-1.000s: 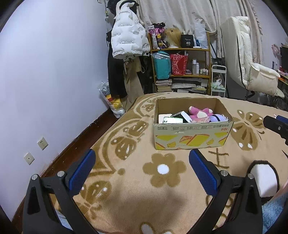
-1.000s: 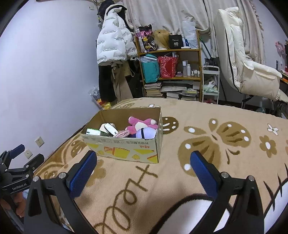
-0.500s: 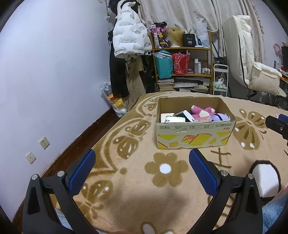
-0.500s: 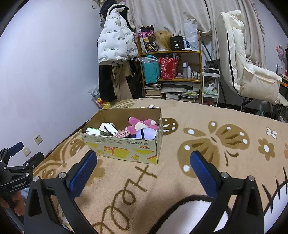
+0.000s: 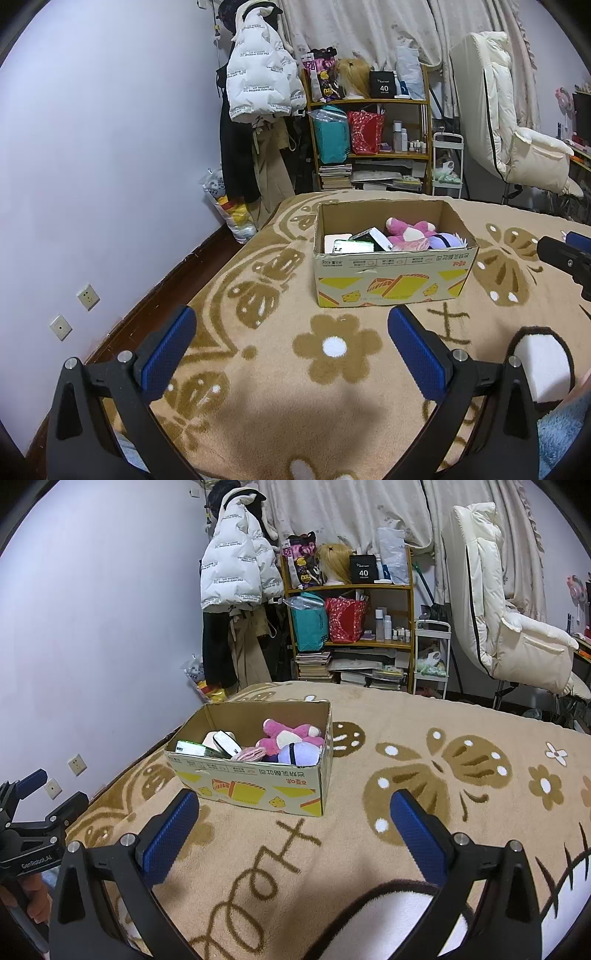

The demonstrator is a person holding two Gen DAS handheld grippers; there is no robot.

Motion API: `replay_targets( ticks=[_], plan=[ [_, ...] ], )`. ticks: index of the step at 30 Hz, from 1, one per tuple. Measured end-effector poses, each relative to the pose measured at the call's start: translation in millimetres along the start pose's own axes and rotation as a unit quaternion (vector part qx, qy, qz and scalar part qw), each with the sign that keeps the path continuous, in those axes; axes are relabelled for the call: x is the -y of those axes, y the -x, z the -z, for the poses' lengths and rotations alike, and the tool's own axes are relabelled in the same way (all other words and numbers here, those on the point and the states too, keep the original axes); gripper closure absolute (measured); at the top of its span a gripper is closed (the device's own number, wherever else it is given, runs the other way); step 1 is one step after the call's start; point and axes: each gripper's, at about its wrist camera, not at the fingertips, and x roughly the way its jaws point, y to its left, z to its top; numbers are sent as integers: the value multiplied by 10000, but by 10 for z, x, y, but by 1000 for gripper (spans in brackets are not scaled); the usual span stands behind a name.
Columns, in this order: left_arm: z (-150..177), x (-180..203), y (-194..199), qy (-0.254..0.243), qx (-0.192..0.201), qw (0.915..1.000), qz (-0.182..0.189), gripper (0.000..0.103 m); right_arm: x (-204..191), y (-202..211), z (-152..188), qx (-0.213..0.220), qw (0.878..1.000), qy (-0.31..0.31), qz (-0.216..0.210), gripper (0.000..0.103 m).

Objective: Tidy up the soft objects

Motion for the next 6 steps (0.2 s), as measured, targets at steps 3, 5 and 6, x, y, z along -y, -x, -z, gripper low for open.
replay_targets(
  ticks=[3,5,6],
  plan=[
    [-4,27,23,-35,23,10000,13,0,8,3,-6,2,10000,1,1,0],
    [-4,29,34,-49,27,10000,12,0,-2,-1,3,1,10000,7,2,0],
    [-4,30,33,-38,23,10000,15,0,7,3,-5,-2,10000,5,1,0]
  ],
)
